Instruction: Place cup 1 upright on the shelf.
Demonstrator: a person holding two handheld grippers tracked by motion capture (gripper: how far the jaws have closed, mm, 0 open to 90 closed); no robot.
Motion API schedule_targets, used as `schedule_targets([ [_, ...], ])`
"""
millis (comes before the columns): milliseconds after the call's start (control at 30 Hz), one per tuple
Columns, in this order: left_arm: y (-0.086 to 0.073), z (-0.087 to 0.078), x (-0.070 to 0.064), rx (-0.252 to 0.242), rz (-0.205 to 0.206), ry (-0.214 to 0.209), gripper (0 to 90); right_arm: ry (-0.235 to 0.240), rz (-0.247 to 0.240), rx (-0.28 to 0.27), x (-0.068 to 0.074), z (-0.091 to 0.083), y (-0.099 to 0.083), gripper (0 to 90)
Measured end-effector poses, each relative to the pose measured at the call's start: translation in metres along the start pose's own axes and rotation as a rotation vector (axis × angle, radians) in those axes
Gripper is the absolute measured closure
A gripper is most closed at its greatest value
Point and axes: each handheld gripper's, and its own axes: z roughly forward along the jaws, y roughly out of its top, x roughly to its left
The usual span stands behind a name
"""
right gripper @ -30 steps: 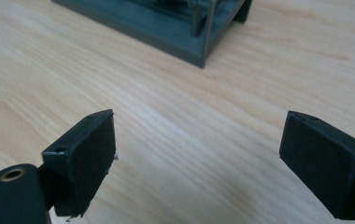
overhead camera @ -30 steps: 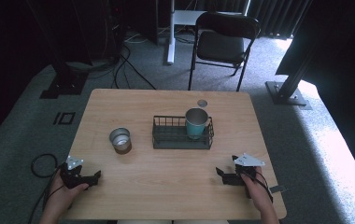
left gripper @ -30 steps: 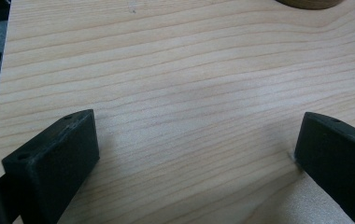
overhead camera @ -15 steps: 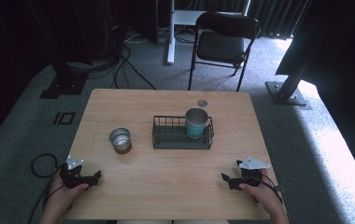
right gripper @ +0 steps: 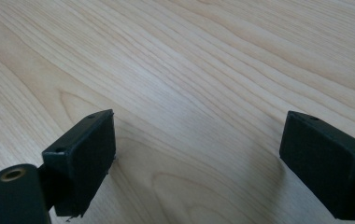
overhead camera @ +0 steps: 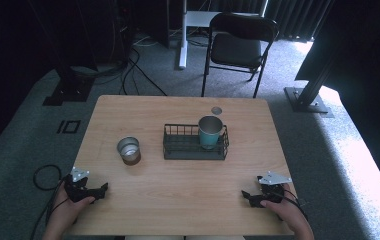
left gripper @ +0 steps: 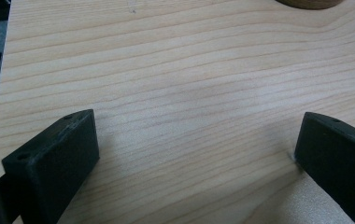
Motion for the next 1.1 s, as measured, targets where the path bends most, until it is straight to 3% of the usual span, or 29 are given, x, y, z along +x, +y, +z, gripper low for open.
schedule_targets([
  [167,0.0000,0.0000,0.0000,0.000,0.000,0.000,0.5,0.007,0.007,0.025,-0.0014,-0.0013,-0.0024,10.5],
  [1100,-0.0016,-0.0016,-0.0003,-0.001,0.013,-0.014,0.6,0.008,0.009,0.027,-0.0015,-0.0012,-0.0024,10.5],
])
